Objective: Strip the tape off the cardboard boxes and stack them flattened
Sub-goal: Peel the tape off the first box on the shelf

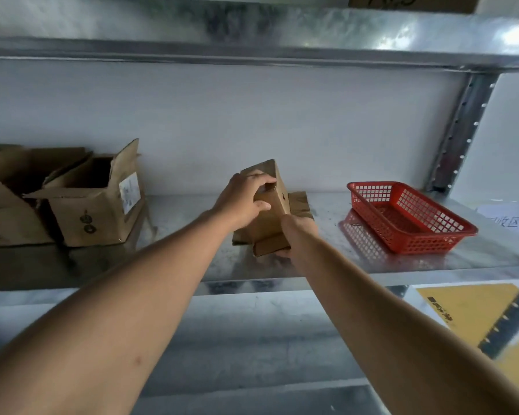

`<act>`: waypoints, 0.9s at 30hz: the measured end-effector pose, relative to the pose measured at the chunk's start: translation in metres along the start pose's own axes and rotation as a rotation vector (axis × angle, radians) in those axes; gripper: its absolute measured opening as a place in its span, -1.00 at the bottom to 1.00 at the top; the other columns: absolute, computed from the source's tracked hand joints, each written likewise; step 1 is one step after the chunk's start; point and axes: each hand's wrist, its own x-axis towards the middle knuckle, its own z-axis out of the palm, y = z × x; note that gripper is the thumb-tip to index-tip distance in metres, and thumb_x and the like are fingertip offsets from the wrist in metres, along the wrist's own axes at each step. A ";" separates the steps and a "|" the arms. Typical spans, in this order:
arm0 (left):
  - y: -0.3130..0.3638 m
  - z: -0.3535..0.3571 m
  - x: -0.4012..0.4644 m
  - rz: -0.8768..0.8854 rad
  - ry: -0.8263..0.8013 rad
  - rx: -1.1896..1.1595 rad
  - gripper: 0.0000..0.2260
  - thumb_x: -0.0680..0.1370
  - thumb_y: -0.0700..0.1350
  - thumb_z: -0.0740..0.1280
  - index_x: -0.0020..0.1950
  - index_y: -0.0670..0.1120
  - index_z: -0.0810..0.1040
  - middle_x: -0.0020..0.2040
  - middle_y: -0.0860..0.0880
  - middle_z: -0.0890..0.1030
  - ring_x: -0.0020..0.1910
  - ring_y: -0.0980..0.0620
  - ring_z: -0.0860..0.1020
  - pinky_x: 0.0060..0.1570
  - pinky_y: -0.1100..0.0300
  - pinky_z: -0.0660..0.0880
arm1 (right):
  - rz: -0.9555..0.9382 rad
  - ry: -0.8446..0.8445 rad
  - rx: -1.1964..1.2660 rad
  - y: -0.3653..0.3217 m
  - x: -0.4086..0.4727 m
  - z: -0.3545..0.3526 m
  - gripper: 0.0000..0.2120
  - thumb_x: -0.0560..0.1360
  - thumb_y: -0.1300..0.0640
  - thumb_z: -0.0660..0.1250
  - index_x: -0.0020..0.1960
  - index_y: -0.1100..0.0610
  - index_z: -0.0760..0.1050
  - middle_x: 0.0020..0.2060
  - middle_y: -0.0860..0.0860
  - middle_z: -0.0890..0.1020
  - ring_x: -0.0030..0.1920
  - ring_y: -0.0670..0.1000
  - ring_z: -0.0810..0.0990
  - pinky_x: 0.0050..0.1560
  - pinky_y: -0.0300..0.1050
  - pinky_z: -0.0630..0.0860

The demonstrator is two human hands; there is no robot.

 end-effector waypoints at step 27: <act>0.008 -0.030 0.010 -0.126 -0.308 0.054 -0.69 0.71 -0.14 0.27 0.43 0.05 0.57 0.51 0.07 0.46 0.52 0.00 0.37 0.47 0.16 0.23 | -1.242 0.002 -0.582 -0.002 0.017 -0.051 -0.72 0.45 0.22 0.57 0.16 0.16 0.72 0.10 0.12 0.70 0.07 0.10 0.67 0.12 -0.24 0.48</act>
